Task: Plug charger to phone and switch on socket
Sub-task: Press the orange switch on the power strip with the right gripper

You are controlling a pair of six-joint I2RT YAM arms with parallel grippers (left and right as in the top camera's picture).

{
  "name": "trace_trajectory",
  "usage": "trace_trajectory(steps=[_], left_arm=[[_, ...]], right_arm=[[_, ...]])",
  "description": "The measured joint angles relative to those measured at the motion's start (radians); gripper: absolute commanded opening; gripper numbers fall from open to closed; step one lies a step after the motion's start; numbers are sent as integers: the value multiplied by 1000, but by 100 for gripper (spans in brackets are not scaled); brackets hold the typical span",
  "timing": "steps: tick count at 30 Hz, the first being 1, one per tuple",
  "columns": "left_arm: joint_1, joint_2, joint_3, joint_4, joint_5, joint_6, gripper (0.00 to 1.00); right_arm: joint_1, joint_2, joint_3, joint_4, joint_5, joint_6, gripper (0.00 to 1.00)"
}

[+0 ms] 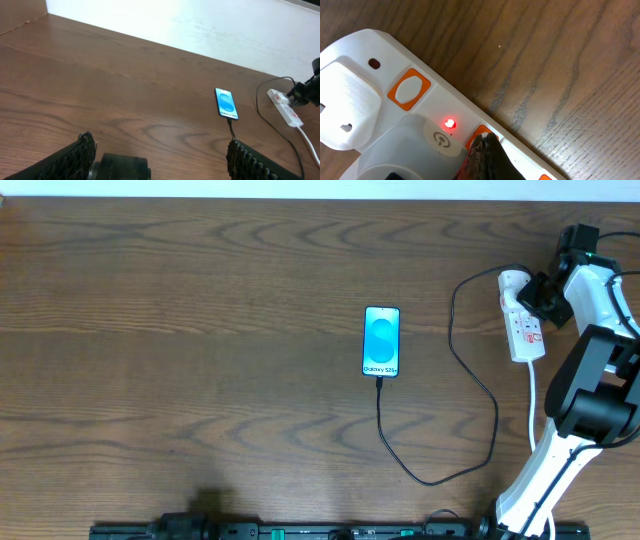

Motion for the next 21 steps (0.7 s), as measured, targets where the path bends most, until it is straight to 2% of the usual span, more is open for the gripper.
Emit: trace_trajectory(steps=[10, 21], left_arm=[[0, 0, 0, 0, 0, 0, 86], [0, 0, 0, 0, 0, 0, 85]], right_arm=[[5, -18, -7, -15, -8, -14, 1], [45, -196, -16, -7, 12, -22, 1]])
